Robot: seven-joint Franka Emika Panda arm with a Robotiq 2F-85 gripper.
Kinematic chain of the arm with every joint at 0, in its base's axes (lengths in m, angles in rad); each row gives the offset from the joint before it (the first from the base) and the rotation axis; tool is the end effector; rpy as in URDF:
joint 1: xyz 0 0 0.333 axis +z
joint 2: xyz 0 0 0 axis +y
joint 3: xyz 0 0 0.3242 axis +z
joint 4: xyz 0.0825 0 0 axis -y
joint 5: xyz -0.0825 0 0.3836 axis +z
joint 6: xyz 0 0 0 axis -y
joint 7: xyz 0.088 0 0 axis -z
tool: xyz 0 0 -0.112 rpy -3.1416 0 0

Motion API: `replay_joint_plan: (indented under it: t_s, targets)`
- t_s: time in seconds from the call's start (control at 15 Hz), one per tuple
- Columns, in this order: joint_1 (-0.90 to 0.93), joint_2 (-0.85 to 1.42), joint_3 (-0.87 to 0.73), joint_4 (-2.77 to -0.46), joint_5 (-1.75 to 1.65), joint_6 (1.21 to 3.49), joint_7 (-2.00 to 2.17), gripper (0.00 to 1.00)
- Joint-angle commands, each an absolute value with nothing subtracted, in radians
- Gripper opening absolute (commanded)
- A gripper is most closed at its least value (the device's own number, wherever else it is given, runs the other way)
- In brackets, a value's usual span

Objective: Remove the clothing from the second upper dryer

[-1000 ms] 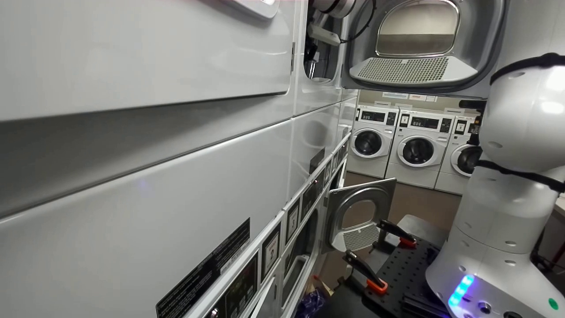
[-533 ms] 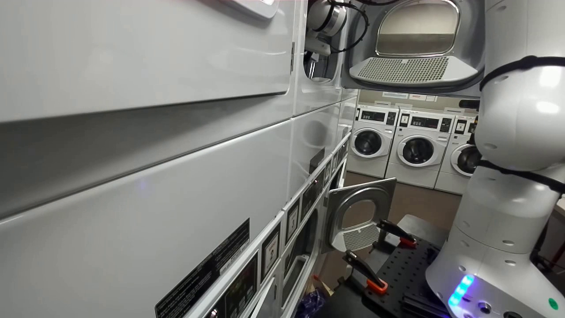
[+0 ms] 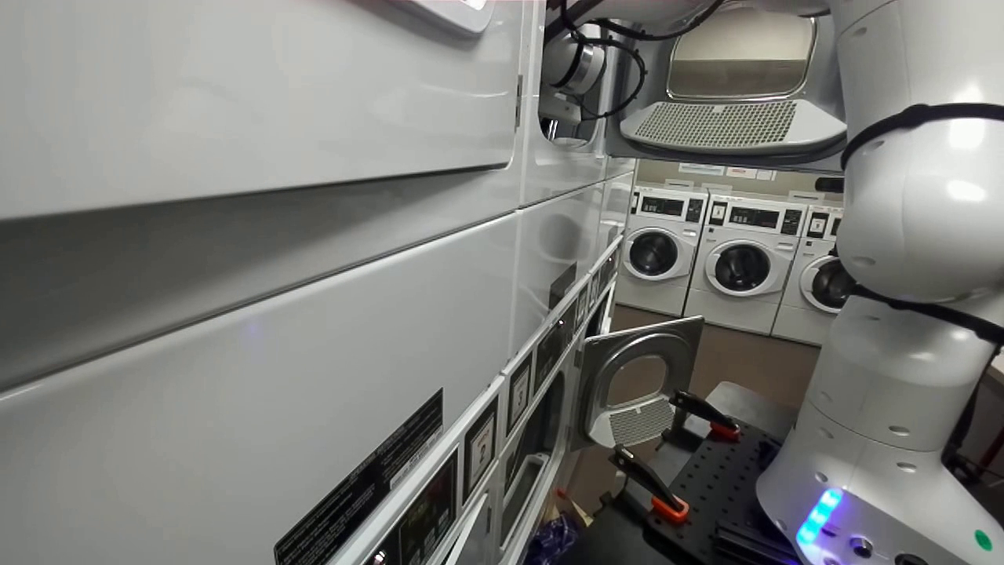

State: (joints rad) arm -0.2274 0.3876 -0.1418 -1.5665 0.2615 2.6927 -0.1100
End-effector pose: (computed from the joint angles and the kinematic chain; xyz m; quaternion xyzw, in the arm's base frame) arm 0.6794 -0.2530 0.5132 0.9092 -0.1936 0.3683 0.0154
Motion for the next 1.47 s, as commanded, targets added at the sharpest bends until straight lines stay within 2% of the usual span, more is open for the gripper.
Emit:
replay_joint_plan:
  t_s: [0.0, 0.13, 0.73, 0.87, 1.13, 1.4]
  targets:
    - [-0.228, 0.401, -0.112, -1.580, 0.263, 2.723, -0.042, 1.00]
    - [-0.224, 0.408, -0.099, -1.581, 0.263, 2.741, -0.022, 0.74]
    - [-0.225, 0.403, -0.089, -1.609, 0.255, 2.823, 0.014, 0.05]
    - [-0.232, 0.399, -0.088, -1.617, 0.257, 2.833, 0.009, 0.00]
    - [-0.240, 0.350, -0.086, -1.646, 0.251, 2.780, -0.007, 0.03]
    - [-0.230, 0.252, -0.108, -1.686, 0.220, 2.711, 0.002, 0.01]
